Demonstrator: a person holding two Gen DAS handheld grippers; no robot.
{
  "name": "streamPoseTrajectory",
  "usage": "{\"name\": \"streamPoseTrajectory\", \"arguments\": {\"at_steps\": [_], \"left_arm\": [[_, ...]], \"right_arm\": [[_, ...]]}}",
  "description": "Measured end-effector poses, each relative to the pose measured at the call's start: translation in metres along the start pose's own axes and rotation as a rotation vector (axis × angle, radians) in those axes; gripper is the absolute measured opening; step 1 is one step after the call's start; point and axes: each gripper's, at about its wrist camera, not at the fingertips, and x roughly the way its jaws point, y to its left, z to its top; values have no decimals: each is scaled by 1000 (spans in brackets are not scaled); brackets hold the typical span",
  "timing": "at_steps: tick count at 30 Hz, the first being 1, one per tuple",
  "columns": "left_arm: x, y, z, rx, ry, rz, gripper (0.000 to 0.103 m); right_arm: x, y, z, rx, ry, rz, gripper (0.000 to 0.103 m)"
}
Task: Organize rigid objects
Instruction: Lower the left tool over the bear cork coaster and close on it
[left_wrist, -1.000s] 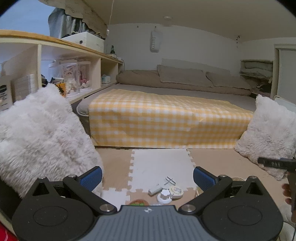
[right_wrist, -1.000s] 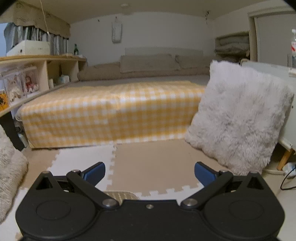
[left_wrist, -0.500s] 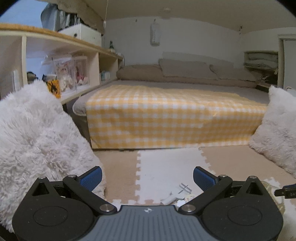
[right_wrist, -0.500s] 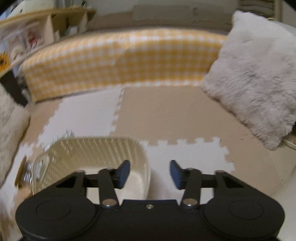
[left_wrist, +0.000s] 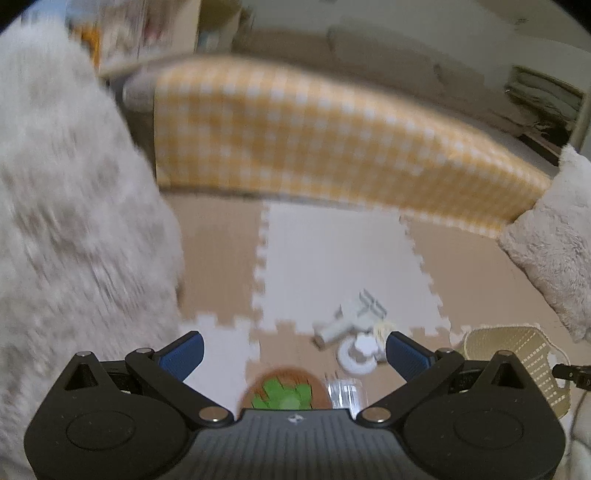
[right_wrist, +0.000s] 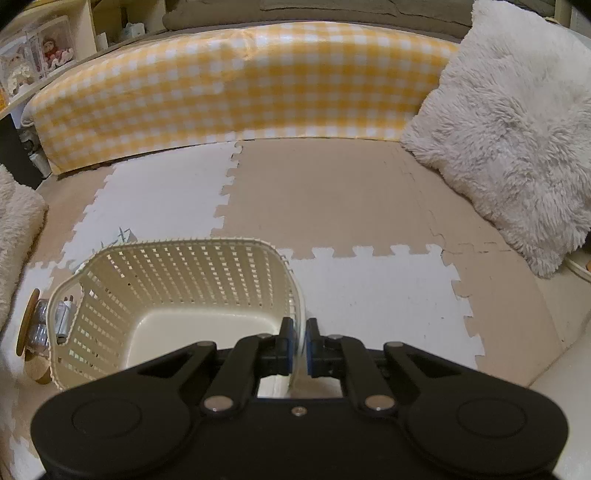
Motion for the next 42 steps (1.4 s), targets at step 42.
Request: {"name": "streamPoseTrajectory", "arguments": {"at_steps": [42], "left_arm": [[105, 71, -44, -510, 353, -145, 96]], "right_arm": [[2, -6, 0, 67, 21, 20, 6]]}}
